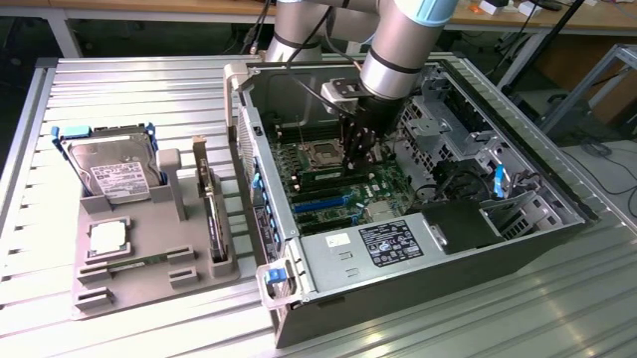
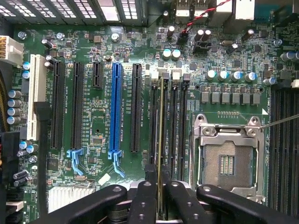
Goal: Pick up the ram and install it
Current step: 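Insert the ram into the slot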
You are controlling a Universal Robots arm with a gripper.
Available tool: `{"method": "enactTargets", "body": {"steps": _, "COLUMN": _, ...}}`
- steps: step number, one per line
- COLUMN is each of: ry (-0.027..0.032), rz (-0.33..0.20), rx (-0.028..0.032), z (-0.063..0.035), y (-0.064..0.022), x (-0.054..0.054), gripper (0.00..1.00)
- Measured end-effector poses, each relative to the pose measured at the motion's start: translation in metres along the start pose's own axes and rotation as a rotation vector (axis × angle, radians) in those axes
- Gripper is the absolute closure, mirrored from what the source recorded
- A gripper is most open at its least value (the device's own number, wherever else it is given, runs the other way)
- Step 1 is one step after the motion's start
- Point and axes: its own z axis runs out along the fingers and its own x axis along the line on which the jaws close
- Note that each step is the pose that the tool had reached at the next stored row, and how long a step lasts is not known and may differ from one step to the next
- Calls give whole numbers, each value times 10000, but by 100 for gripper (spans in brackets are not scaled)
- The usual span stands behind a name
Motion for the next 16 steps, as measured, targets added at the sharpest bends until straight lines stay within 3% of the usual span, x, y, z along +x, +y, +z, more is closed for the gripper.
{"method": "enactTargets", "body": {"steps": 16, "ry": 1, "rz": 0, "rx": 0, "z": 5, "y": -3, "x": 33, "gripper": 86}}
